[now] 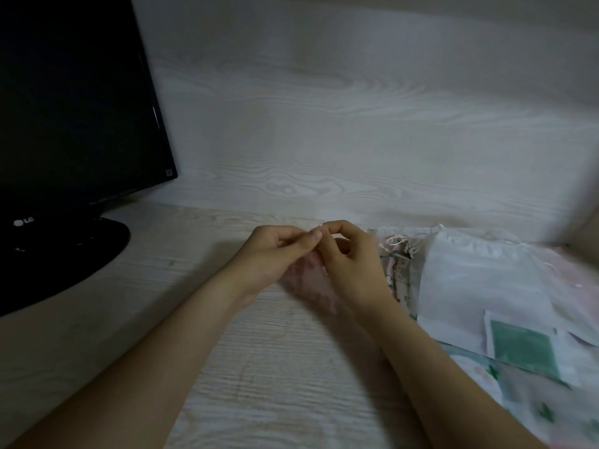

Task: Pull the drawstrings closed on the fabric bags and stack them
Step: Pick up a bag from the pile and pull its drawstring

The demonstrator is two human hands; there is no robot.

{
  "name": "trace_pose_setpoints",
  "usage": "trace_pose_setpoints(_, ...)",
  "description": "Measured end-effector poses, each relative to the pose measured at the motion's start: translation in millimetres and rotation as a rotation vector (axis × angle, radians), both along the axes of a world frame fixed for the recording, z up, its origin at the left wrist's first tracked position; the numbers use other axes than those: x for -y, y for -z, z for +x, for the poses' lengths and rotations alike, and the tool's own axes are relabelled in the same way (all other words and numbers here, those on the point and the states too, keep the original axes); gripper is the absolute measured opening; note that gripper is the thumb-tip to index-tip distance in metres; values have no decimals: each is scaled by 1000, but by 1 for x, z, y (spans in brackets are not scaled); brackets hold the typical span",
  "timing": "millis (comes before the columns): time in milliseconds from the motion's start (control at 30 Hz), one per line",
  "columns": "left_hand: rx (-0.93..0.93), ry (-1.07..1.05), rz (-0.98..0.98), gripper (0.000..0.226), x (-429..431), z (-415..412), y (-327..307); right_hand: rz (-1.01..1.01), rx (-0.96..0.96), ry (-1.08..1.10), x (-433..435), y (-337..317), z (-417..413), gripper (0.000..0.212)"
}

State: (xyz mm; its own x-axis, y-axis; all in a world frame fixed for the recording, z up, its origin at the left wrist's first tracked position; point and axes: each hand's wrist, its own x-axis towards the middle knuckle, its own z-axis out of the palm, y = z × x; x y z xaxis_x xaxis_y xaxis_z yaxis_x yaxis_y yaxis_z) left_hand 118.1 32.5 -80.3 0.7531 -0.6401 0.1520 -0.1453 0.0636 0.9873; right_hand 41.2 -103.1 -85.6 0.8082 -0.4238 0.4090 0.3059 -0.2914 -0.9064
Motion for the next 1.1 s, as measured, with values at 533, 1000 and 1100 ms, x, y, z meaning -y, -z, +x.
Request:
trace_pose_setpoints(533, 12, -220, -98, 25, -3, 5, -7, -776, 14, 234, 4, 1, -5, 11)
trace_pose_setpoints(1000, -8, -116, 217, 20, -14, 7, -13, -685, -159, 217, 15, 1, -7, 14)
trace_pose_setpoints(1100, 52, -120, 236, 22, -14, 5, -13, -358, -167, 162, 12, -4, -10, 19)
